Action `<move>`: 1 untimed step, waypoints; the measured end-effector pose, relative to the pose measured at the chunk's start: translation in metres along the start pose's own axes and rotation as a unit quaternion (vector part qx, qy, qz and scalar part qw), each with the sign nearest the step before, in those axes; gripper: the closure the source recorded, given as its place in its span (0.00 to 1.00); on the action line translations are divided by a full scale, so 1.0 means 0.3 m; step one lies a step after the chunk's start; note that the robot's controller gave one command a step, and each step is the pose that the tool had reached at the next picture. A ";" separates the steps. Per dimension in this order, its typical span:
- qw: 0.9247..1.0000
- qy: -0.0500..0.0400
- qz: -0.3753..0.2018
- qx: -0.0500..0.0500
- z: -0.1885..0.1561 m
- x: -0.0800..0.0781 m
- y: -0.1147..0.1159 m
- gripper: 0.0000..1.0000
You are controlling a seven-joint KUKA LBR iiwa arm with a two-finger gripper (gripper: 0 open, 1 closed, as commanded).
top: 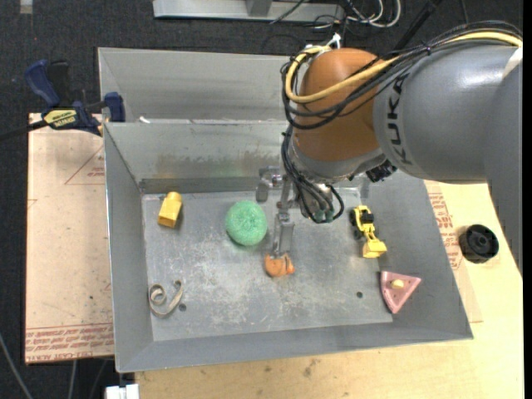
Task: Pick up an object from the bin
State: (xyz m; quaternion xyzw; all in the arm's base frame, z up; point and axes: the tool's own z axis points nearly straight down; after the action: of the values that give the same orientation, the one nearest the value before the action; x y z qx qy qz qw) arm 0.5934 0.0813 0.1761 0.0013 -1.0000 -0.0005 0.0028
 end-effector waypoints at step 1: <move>1.000 -0.004 0.001 0.000 -0.016 -0.004 -0.002 0.00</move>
Offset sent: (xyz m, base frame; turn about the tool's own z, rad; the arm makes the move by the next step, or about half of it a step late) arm 0.0376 -0.0047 -0.1061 0.2195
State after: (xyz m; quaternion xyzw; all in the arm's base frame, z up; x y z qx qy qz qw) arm 0.5947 0.0808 0.1810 0.0002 -1.0000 -0.0008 -0.0008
